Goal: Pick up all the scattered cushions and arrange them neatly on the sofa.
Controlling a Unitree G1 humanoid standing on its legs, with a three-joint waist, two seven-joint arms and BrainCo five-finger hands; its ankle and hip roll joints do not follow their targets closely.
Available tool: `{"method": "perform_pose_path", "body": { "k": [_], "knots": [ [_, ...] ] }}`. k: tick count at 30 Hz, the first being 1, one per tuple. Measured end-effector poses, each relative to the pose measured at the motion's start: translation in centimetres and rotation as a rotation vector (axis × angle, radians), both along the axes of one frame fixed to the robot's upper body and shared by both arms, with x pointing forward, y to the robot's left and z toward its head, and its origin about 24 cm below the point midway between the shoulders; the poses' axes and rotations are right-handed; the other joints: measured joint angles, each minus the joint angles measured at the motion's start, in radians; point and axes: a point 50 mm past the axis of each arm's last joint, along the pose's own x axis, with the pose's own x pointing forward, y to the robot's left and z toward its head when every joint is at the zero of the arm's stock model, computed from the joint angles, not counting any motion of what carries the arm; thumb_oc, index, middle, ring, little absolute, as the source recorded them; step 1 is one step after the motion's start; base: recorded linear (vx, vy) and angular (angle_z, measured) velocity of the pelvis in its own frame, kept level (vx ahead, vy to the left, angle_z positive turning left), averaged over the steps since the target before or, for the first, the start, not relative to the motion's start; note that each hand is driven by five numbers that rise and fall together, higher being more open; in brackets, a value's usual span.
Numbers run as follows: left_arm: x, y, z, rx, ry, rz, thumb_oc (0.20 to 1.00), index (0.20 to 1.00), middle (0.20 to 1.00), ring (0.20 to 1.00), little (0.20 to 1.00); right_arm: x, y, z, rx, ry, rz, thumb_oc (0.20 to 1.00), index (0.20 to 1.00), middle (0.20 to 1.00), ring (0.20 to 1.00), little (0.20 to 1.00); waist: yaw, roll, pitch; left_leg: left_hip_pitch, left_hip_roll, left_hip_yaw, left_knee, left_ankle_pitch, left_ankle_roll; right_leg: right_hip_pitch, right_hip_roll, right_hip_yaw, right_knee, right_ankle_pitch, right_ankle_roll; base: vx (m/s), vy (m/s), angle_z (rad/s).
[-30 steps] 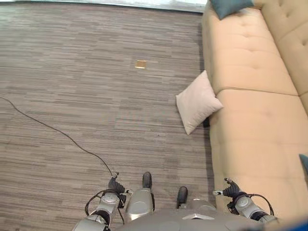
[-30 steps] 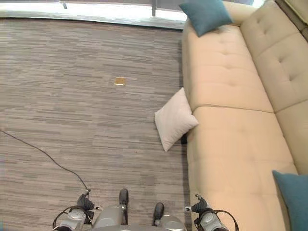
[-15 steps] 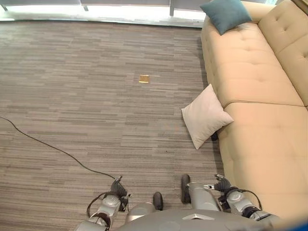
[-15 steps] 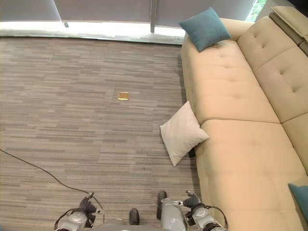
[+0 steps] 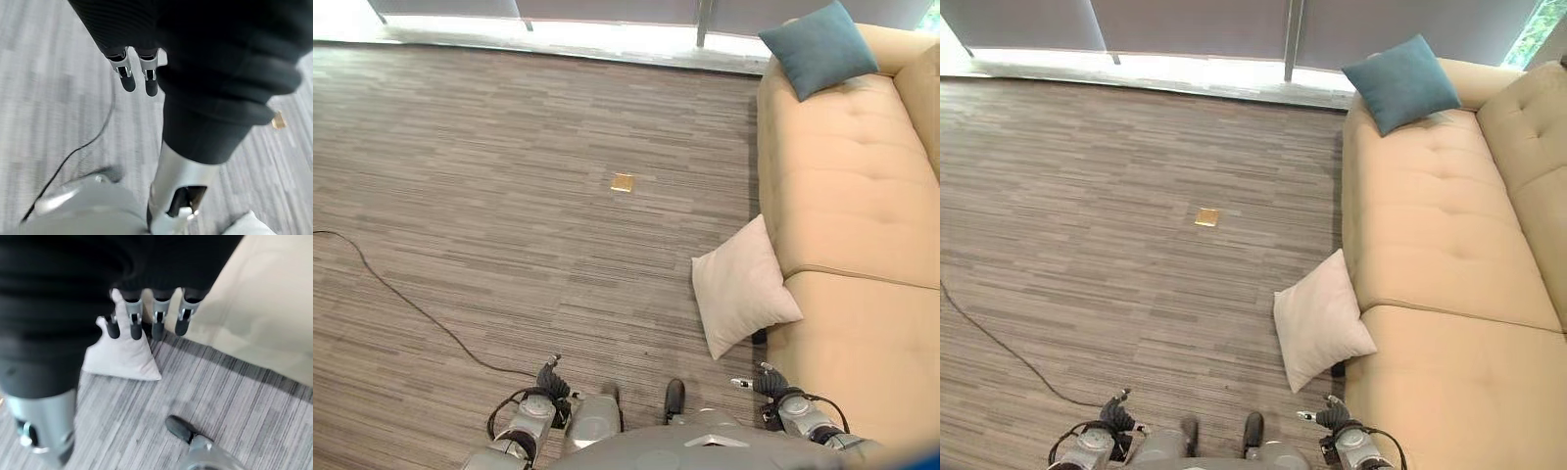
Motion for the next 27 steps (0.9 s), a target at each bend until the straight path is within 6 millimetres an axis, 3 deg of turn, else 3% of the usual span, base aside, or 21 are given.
{"method": "perform_pose_path", "body": {
  "k": [2, 4, 5, 7, 8, 10, 11, 12, 14, 16, 18, 19, 20, 21, 22, 23, 24, 25, 27],
  "knots": [
    [0.2, -0.3, 0.0, -0.009, -0.004, 0.001, 1.000, 1.000, 1.000, 1.000, 1.000, 0.1, -0.6, 0.1, -0.025, 0.004, -0.008, 1.000, 1.000, 1.000, 1.000, 1.000, 0.009, 0.021, 0.012, -0.024, -0.004, -0.066, -0.085, 0.087, -0.006, 0.020, 0.009, 0.033, 0.000, -0.021, 0.001, 0.15, 0.113, -0.52],
    [-0.5, -0.8, -0.4, -0.023, 0.017, 0.004, 1.000, 1.000, 1.000, 1.000, 1.000, -0.7, -1.0, -0.1, -0.034, 0.025, -0.016, 1.000, 1.000, 1.000, 1.000, 1.000, 0.006, 0.057, 0.007, -0.009, 0.000, -0.062, -0.061, 0.102, 0.010, 0.058, 0.012, 0.053, 0.006, -0.040, 0.021, 0.25, 0.219, -0.55],
    [-1.6, -1.2, -0.8, -0.036, 0.044, 0.011, 1.000, 1.000, 1.000, 1.000, 1.000, -1.8, -1.2, -0.4, -0.037, 0.053, -0.023, 1.000, 1.000, 1.000, 1.000, 1.000, 0.001, 0.083, -0.010, 0.028, 0.003, -0.058, -0.072, 0.177, 0.056, 0.082, 0.013, 0.069, 0.008, -0.067, 0.045, 0.29, 0.312, -0.56],
    [-2.3, -0.8, -0.9, -0.027, 0.068, 0.017, 1.000, 1.000, 1.000, 1.000, 1.000, -3.1, 0.0, -1.0, -0.005, 0.093, -0.027, 1.000, 1.000, 1.000, 1.000, 1.000, 0.002, 0.050, -0.028, 0.112, -0.053, 0.000, -0.122, 0.146, 0.110, 0.088, -0.054, 0.101, 0.077, -0.124, 0.082, 0.19, 0.255, -0.63],
    [-2.9, -0.7, -1.1, -0.028, 0.095, 0.013, 1.000, 1.000, 1.000, 1.000, 1.000, -3.3, 0.3, -1.0, 0.000, 0.096, -0.019, 1.000, 1.000, 1.000, 1.000, 1.000, -0.001, 0.053, -0.028, 0.133, -0.064, 0.024, -0.122, 0.138, 0.130, 0.070, -0.069, 0.102, 0.154, -0.151, 0.110, 0.09, 0.166, -0.69],
    [-2.7, -0.4, -1.0, -0.018, 0.103, 0.005, 1.000, 1.000, 1.000, 1.000, 1.000, -2.6, 0.5, -0.9, 0.002, 0.073, 0.011, 1.000, 1.000, 1.000, 1.000, 1.000, -0.009, 0.061, -0.031, 0.164, -0.081, 0.048, -0.121, 0.116, 0.162, -0.035, -0.098, 0.101, 0.389, -0.216, 0.164, 0.06, 0.139, -0.37],
    [-1.6, 0.0, -0.6, -0.002, 0.084, -0.009, 1.000, 1.000, 1.000, 1.000, 1.000, -2.3, 0.7, -0.8, 0.005, 0.065, 0.019, 1.000, 1.000, 1.000, 1.000, 1.000, -0.025, 0.058, -0.031, 0.166, -0.092, 0.048, -0.120, 0.112, 0.168, -0.121, -0.110, 0.108, 0.544, -0.242, 0.196, 0.04, 0.135, 0.04],
    [-0.6, 0.1, -0.3, 0.007, 0.062, -0.030, 1.000, 1.000, 1.000, 1.000, 1.000, -2.1, 0.7, -0.8, 0.004, 0.064, 0.021, 1.000, 1.000, 1.000, 1.000, 1.000, -0.025, 0.055, -0.029, 0.167, -0.095, 0.058, -0.120, 0.108, 0.172, -0.201, -0.112, 0.109, 0.645, -0.241, 0.202, 0.09, 0.150, 0.03],
    [-0.2, 0.6, -0.1, 0.023, 0.053, -0.036, 1.000, 1.000, 1.000, 1.000, 1.000, -1.1, 1.0, -0.5, 0.009, 0.036, 0.032, 1.000, 1.000, 1.000, 1.000, 1.000, -0.022, 0.057, -0.021, 0.190, -0.097, 0.092, -0.120, 0.085, 0.191, -0.287, -0.114, 0.091, 0.694, -0.227, 0.215, 0.15, 0.094, -0.47],
    [-2.1, 0.5, -0.7, 0.013, 0.099, -0.023, 1.000, 1.000, 1.000, 1.000, 1.000, 0.1, 1.3, -0.1, 0.009, -0.009, 0.063, 1.000, 1.000, 1.000, 1.000, 1.000, -0.020, 0.056, -0.021, 0.240, -0.097, 0.163, -0.120, 0.046, 0.182, -0.329, -0.144, -0.013, 0.622, -0.206, 0.197, 0.13, -0.014, -0.98],
    [-2.7, 0.2, -0.9, 0.003, 0.114, -0.020, 1.000, 1.000, 1.000, 1.000, 1.000, 0.3, 1.5, 0.0, 0.005, -0.018, 0.085, 1.000, 1.000, 1.000, 1.000, 1.000, -0.021, 0.051, -0.023, 0.251, -0.096, 0.192, -0.120, 0.025, 0.165, -0.333, -0.147, -0.069, 0.491, -0.172, 0.173, 0.14, -0.061, -0.65],
    [-2.9, 0.1, -0.9, -0.003, 0.113, -0.007, 1.000, 1.000, 1.000, 1.000, 1.000, 0.0, 1.3, -0.1, 0.000, -0.005, 0.083, 1.000, 1.000, 1.000, 1.000, 1.000, -0.020, 0.046, -0.019, 0.248, -0.090, 0.233, -0.120, 0.021, 0.161, -0.340, -0.185, -0.226, 0.411, -0.144, 0.163, 0.18, -0.153, -0.74],
    [-3.6, 0.3, -1.0, -0.001, 0.128, 0.006, 1.000, 1.000, 1.000, 1.000, 1.000, 0.6, 1.4, 0.1, -0.009, -0.014, 0.099, 1.000, 1.000, 1.000, 1.000, 1.000, -0.005, 0.045, -0.020, 0.251, -0.085, 0.255, -0.120, 0.012, 0.152, -0.337, -0.210, -0.324, 0.391, -0.128, 0.146, 0.16, -0.166, -0.84],
    [-3.9, -0.1, -1.2, -0.011, 0.137, 0.005, 1.000, 1.000, 1.000, 1.000, 1.000, -0.2, 1.0, -0.2, -0.020, 0.012, 0.095, 1.000, 1.000, 1.000, 1.000, 1.000, -0.014, 0.040, -0.023, 0.256, -0.074, 0.252, -0.110, -0.005, 0.137, -0.317, -0.199, -0.325, 0.368, -0.096, 0.148, 0.18, -0.191, -0.42],
    [-4.1, 0.3, -1.2, -0.003, 0.143, 0.008, 1.000, 1.000, 1.000, 1.000, 1.000, -0.5, 0.8, -0.3, -0.028, 0.025, 0.096, 1.000, 1.000, 1.000, 1.000, 1.000, -0.020, 0.061, -0.017, 0.257, -0.051, 0.237, -0.095, -0.016, 0.119, -0.295, -0.150, -0.272, 0.325, -0.079, 0.153, 0.12, -0.128, 0.19],
    [-3.8, 0.2, -1.1, -0.004, 0.136, 0.000, 1.000, 1.000, 1.000, 1.000, 1.000, -1.4, 0.6, -0.5, -0.030, 0.044, 0.083, 1.000, 1.000, 1.000, 1.000, 1.000, -0.029, 0.064, -0.017, 0.259, -0.029, 0.216, -0.075, -0.029, 0.099, -0.266, -0.095, -0.200, 0.276, -0.044, 0.135, 0.11, -0.122, 0.61],
    [-3.5, -0.1, -1.1, -0.009, 0.128, -0.012, 1.000, 1.000, 1.000, 1.000, 1.000, -2.0, 0.3, -0.6, -0.038, 0.066, 0.075, 1.000, 1.000, 1.000, 1.000, 1.000, -0.025, 0.064, -0.023, 0.268, -0.013, 0.200, -0.063, -0.039, 0.082, -0.239, -0.071, -0.199, 0.253, -0.026, 0.084, 0.09, -0.106, 0.46],
    [-3.3, -0.4, -1.1, -0.015, 0.123, -0.022, 1.000, 1.000, 1.000, 1.000, 1.000, -2.5, 0.1, -0.8, -0.043, 0.084, 0.067, 1.000, 1.000, 1.000, 1.000, 1.000, -0.018, 0.067, -0.025, 0.264, -0.005, 0.190, -0.029, -0.049, 0.068, -0.219, -0.053, -0.196, 0.230, -0.033, 0.058, 0.06, -0.087, 0.18],
    [-3.1, -1.0, -1.2, -0.037, 0.124, -0.030, 1.000, 1.000, 1.000, 1.000, 1.000, -2.4, -0.2, -0.7, -0.050, 0.083, 0.067, 1.000, 1.000, 1.000, 1.000, 1.000, -0.005, 0.057, -0.025, 0.210, 0.007, 0.166, 0.129, -0.054, 0.061, -0.151, -0.038, -0.188, 0.143, -0.019, 0.035, 0.04, -0.053, -0.13]
  ]
}}
